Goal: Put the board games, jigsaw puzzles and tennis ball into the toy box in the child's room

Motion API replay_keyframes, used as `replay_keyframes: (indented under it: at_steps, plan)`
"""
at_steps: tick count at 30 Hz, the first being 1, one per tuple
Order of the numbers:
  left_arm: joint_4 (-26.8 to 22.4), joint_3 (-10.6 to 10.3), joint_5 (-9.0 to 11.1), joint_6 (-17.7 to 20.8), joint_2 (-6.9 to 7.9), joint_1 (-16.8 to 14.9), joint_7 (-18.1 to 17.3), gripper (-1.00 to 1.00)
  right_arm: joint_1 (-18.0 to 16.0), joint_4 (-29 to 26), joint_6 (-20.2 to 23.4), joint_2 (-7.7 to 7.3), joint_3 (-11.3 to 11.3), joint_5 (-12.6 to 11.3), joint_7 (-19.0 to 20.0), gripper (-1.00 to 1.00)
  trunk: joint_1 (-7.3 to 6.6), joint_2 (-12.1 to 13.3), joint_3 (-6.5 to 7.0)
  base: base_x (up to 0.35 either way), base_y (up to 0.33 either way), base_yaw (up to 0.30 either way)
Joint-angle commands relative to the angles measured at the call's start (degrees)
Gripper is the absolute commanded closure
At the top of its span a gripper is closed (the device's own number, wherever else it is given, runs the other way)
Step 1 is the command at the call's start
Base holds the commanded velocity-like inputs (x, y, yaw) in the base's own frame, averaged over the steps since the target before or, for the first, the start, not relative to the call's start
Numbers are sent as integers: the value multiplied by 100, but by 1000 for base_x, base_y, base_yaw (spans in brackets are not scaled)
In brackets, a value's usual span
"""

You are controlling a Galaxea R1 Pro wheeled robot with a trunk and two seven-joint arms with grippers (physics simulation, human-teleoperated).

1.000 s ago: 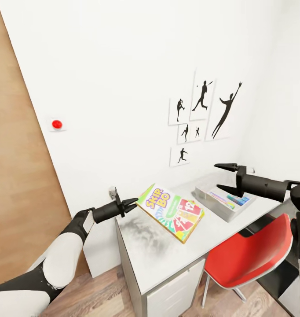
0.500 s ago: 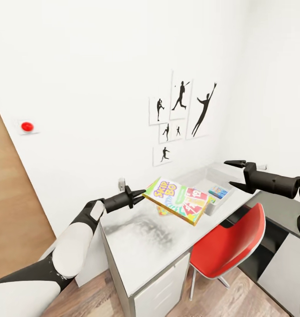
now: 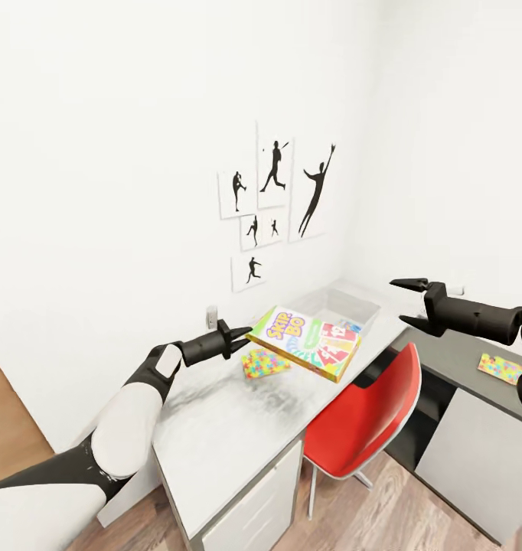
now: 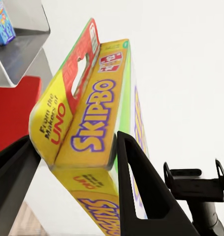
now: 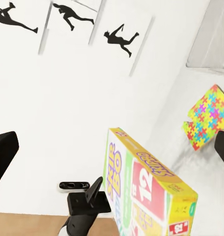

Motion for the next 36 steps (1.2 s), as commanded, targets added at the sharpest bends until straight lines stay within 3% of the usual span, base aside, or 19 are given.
replay_keyframes:
  at_steps: [1, 7, 21, 26, 36]
  plan:
    - [-6, 31, 57, 44, -4, -7, 11, 100, -9, -2, 32, -2, -7, -46, -60, -100, 5, -14, -14, 87, -5, -256]
    - [-8, 31, 57, -145, -4, -7, 15, 100, -9, -3, 27, -5, -5, -39, -60, -100, 5, -14, -14, 179, -2, -256]
    - [-11, 31, 57, -173, -4, -8, 12, 100, -9, -3, 26, 2, 30, -28, -62, -100, 5, -14, -14, 91, 0, -201]
    - [100, -80, 64, -171, -4, -6, 41, 100, -97, 34, -70, 151, 99, -32, -104, -100, 5, -14, -14, 8, -7, 0]
    - [109, 243, 372, -212, 84, 58, -270, 100, 213, 355, -16, 399, -48, 303, -73, -100, 5, -14, -14, 165, -189, 0]
